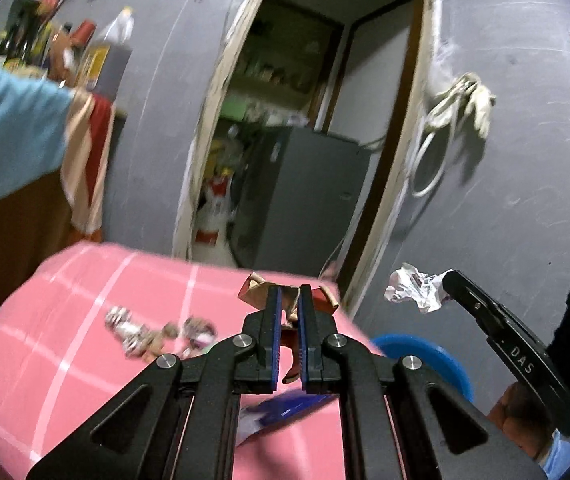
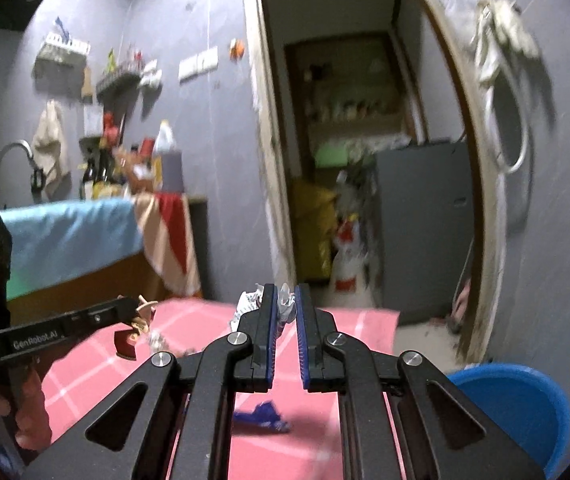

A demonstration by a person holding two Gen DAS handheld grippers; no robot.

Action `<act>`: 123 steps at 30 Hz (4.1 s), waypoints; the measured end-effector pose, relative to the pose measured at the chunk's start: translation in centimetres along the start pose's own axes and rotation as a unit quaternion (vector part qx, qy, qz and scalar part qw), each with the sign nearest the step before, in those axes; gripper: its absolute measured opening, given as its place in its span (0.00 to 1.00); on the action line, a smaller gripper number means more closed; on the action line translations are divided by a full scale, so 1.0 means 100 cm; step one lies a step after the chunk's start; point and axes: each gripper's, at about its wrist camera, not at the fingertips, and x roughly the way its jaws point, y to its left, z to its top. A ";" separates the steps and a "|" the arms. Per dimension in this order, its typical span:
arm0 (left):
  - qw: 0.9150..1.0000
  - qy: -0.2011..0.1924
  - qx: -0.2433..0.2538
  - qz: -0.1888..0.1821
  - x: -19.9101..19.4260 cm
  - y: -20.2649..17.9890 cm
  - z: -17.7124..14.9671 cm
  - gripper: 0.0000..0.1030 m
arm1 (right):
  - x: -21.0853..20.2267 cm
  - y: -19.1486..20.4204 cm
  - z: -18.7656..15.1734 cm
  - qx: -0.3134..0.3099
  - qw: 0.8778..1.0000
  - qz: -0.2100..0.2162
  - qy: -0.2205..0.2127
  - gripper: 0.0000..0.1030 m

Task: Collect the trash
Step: 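Carry both wrappers over the blue bucket and open both grippers, then move both grippers back to the table toward the blue wrapper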

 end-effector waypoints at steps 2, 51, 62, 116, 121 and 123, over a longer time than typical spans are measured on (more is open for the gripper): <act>1.000 -0.020 0.007 -0.008 -0.001 -0.013 0.003 0.05 | -0.013 -0.005 0.005 -0.002 0.999 -0.018 -0.030 0.07; 0.967 0.214 0.011 -0.137 0.171 -0.166 -0.052 0.22 | -0.037 -0.163 -0.028 0.152 0.950 -0.253 0.102 0.19; 0.981 0.161 0.011 -0.110 0.139 -0.140 -0.031 0.45 | -0.044 -0.153 -0.021 0.142 0.957 -0.245 0.068 0.49; 0.982 0.048 0.003 0.184 -0.026 0.082 -0.037 0.97 | 0.053 0.042 -0.048 -0.024 0.986 0.041 0.162 1.00; 0.978 0.069 -0.010 0.196 -0.023 0.094 -0.042 0.97 | 0.071 0.041 -0.057 0.013 0.976 0.064 0.207 1.00; 0.977 0.074 -0.016 0.199 -0.024 0.098 -0.043 0.97 | 0.076 0.046 -0.057 0.011 0.974 0.072 0.215 1.00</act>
